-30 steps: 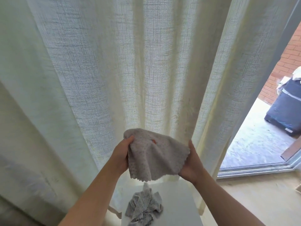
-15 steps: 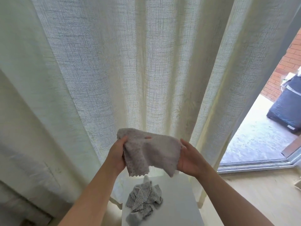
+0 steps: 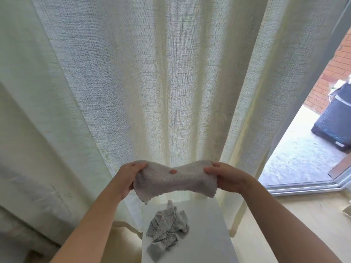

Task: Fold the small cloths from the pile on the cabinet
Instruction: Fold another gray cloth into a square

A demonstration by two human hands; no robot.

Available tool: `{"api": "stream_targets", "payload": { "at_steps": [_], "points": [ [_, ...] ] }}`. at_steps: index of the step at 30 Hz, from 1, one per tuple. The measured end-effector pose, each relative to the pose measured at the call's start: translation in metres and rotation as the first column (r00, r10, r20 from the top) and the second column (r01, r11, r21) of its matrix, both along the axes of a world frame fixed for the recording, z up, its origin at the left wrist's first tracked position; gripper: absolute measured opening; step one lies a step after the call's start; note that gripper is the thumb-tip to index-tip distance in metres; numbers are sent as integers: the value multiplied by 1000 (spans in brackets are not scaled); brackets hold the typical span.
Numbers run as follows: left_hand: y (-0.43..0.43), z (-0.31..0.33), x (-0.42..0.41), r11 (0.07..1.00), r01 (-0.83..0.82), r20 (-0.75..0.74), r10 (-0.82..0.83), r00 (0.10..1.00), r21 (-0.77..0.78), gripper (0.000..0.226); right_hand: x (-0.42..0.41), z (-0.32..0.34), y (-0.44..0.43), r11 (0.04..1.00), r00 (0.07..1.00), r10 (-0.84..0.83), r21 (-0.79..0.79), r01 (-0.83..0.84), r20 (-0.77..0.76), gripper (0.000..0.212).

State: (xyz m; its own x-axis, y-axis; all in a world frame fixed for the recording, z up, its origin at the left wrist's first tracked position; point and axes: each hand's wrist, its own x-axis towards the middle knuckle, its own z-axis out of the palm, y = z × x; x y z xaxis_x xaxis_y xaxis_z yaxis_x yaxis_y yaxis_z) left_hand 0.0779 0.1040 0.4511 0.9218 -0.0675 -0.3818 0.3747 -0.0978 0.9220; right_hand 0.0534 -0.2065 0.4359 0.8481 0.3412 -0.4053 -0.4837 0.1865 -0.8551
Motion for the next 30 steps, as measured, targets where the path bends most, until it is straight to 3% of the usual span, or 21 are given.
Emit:
{"api": "stream_targets", "payload": {
  "at_steps": [2,6,10,13,15,18,21,23,25,27,30],
  "points": [
    [4,5,1,997,54,27,-56,998,57,21,2,11,-3,995,998,58,-82,-55,29,31],
    [11,12,3,987,130,87,-138,987,98,17,12,16,-8,970,996,-8,-242,30,92,16],
    [16,24,4,989,150,239,-146,960,3,33,13,34,-11,984,961,-8,-169,57,276,19],
    [21,35,4,978,181,373,-131,919,-102,55,11,51,-16,994,913,-63,-53,92,403,41],
    [23,37,4,968,246,418,-204,885,-50,58,12,53,-18,991,897,-49,-92,99,439,44],
    [23,42,4,954,300,428,-281,859,25,35,14,55,-19,988,888,-26,-123,93,460,27],
    [24,35,9,949,194,496,-297,816,248,21,11,62,-15,980,880,6,-178,89,474,18],
    [24,35,10,925,117,532,-307,789,361,30,11,62,-14,927,835,10,-318,198,550,16],
    [28,37,10,928,189,491,-333,805,320,47,12,61,-12,866,783,15,-400,301,622,9],
    [33,40,11,886,350,366,-448,816,304,68,11,64,-6,866,767,18,-394,309,641,24],
    [21,43,11,646,614,69,-712,699,454,61,12,77,13,865,718,129,-432,257,684,40]
  ]
}}
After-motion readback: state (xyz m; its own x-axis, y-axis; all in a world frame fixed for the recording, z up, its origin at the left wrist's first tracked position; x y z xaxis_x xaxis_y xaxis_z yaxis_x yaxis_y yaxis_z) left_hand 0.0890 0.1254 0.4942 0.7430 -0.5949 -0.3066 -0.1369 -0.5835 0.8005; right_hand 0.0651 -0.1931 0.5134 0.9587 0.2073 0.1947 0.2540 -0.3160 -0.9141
